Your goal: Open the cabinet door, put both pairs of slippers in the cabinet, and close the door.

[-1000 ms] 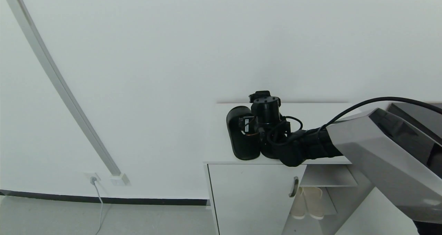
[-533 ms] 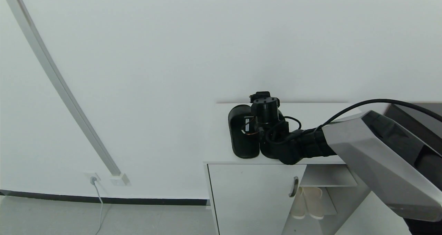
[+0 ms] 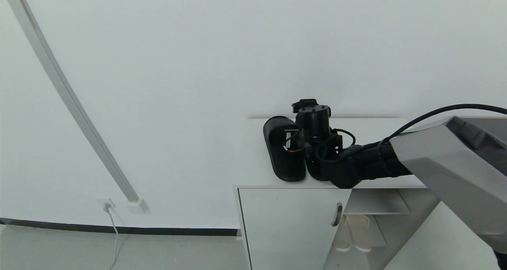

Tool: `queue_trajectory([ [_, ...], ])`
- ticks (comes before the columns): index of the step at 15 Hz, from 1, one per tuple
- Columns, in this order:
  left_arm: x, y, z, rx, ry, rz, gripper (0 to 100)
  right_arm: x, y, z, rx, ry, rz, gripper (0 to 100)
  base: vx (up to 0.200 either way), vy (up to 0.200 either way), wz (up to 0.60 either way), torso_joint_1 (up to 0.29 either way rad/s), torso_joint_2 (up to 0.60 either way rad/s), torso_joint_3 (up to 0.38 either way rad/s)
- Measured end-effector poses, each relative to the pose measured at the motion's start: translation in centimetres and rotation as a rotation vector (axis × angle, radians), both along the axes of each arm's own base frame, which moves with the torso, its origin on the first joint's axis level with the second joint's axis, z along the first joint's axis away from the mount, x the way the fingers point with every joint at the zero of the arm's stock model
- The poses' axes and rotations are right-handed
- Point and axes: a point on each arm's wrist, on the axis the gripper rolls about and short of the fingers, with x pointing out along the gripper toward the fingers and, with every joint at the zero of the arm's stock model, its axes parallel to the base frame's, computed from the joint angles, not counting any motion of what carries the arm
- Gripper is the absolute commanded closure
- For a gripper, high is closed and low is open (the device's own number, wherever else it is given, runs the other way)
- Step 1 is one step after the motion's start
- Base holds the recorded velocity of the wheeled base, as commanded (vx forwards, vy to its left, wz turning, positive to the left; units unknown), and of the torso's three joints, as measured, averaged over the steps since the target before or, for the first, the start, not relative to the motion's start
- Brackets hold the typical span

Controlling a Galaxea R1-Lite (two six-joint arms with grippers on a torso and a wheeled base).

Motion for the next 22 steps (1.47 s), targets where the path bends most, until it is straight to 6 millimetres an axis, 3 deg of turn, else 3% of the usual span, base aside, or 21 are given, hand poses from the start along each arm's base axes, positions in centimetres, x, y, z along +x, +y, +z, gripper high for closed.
queue_trajectory([
  [4,0.0,0.0,0.0,0.000,0.000,0.000,100,-4.8,-2.5,0.6,-0.018,0.046,0.097,100,0.000,0.000,0.00,0.000,0.00,0.000],
  [9,0.0,0.0,0.0,0.000,0.000,0.000,100,-11.2,-6.9,0.2,0.012,0.046,0.250,100,0.000,0.000,0.00,0.000,0.00,0.000],
  [13,0.0,0.0,0.0,0.000,0.000,-0.001,100,-15.1,-9.3,0.8,-0.015,0.018,0.416,100,0.000,0.000,0.00,0.000,0.00,0.000],
  [15,0.0,0.0,0.0,0.000,0.000,-0.002,100,-16.3,-9.5,1.0,-0.019,0.013,0.439,100,0.000,0.000,0.00,0.000,0.00,0.000],
  [22,0.0,0.0,0.0,0.000,0.000,-0.001,100,-17.0,-9.8,0.8,-0.025,0.023,0.444,100,0.000,0.000,0.00,0.000,0.00,0.000],
])
